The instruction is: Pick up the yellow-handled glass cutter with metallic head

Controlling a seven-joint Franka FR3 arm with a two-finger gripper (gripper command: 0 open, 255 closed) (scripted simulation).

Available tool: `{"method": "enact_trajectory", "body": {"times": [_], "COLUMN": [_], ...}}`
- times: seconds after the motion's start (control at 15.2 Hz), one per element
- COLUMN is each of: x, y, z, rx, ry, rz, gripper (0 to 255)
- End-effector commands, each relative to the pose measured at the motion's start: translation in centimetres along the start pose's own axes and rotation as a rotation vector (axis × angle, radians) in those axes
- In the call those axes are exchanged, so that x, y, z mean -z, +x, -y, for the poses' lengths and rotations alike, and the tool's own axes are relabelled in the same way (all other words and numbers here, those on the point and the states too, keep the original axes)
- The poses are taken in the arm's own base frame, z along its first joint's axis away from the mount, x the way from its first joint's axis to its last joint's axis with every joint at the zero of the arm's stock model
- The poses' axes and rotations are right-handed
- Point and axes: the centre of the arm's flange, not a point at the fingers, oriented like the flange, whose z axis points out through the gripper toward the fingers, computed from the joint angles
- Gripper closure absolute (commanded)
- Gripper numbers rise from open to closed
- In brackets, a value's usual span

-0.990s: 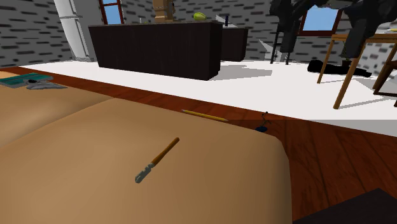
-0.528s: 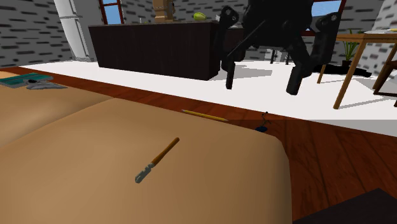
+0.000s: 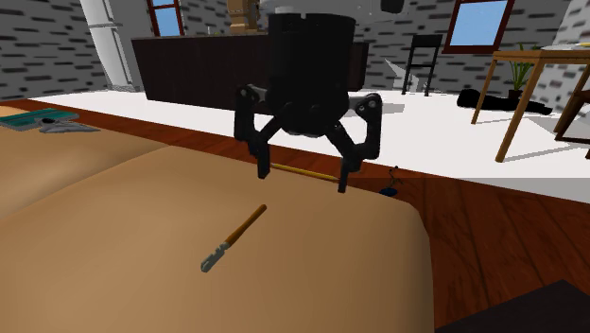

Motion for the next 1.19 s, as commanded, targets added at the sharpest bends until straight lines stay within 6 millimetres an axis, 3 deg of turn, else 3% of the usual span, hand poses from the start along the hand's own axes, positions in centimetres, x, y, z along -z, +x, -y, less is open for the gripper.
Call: {"method": "enact_trajectory", "body": {"times": [0.0, 0.59, 1.12], "x": [-1.7, -8.6, -12.6], "y": [-0.3, -0.4, -0.3], "z": [2.2, 11.5, 11.3], "rx": [-0.042, -0.210, -0.209], "ry": [0.001, -0.010, -0.010], "rz": [-0.013, -0.072, -0.072], "gripper": [0, 0, 0]}}
